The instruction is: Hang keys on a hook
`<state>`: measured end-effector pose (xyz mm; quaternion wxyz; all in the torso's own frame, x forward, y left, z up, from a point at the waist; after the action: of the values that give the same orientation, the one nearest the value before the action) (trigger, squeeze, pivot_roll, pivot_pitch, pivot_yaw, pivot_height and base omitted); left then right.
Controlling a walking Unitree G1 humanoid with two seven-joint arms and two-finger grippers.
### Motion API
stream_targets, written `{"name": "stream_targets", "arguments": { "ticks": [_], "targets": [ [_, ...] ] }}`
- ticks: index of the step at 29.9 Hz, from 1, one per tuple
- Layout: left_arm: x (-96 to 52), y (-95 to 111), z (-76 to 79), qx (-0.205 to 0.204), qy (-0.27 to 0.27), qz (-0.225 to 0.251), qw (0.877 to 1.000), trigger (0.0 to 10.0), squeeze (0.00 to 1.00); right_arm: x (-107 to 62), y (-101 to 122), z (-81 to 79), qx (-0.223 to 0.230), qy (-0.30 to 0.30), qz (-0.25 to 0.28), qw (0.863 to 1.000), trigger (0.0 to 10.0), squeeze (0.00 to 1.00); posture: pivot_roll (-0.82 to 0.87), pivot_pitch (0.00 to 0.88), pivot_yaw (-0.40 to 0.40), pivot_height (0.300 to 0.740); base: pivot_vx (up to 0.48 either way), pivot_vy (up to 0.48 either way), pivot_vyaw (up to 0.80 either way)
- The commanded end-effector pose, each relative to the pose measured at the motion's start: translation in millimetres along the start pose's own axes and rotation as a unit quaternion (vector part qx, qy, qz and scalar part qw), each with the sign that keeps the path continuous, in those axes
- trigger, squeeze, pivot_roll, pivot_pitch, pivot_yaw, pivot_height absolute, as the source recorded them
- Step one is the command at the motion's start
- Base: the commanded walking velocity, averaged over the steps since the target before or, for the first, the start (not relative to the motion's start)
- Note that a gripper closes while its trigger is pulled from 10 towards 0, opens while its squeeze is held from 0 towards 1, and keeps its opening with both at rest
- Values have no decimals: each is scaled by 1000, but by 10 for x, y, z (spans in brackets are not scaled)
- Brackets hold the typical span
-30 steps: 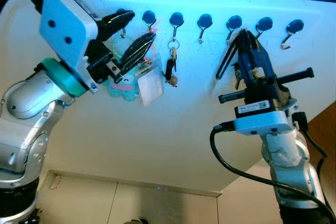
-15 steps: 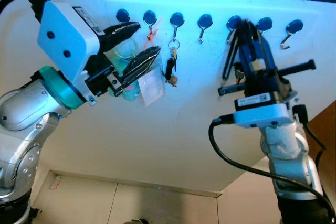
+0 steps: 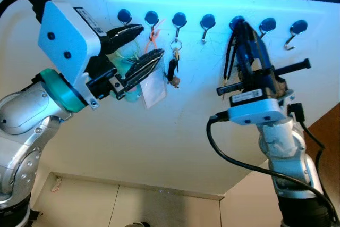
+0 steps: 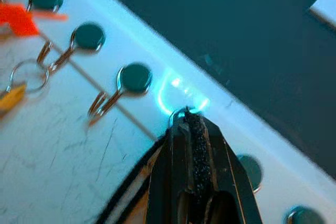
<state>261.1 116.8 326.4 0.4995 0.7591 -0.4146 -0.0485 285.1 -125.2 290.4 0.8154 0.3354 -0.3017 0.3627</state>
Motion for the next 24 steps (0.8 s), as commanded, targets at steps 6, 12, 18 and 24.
{"name": "stream_targets", "arguments": {
  "ticks": [6, 12, 18, 24],
  "targets": [
    [-29, -9, -9, 2, 2, -7, 1000, 10000, 0, -73, -71, -78, 2, 12, -24, 1000, 10000, 0, 46, 0, 109, 740, 0, 0, 0],
    [-31, -16, -8, 2, 1, -10, 1000, 10000, 0, -262, -143, -226, 9, 51, -50, 997, 10000, 0, 46, 0, 109, 740, 0, 0, 0],
    [-34, -22, -7, 1, 0, -11, 1000, 10000, 0, -415, -170, -336, 11, 89, -63, 994, 10000, 0, 43, 0, 107, 740, 0, 0, 0],
    [-39, -36, -5, 0, -2, -13, 1000, 10000, 0, -438, -119, -340, 20, 92, -52, 994, 10000, 0, 42, 0, 110, 740, 0, 0, 0]
  ]
}}
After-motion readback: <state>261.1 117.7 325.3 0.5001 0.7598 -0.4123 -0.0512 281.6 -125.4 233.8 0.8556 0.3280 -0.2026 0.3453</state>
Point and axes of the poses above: a point about 5 cm out from each wrist's last joint towards the gripper, its own x axis pointing out of the wrist towards the gripper, its own y axis along the axis of the wrist's last joint, z = x × y, the point moved 3 cm from there along x, pointing out of the wrist towards the gripper, and after that the axes turned 3 degrees about x, right-handed, at the moved point
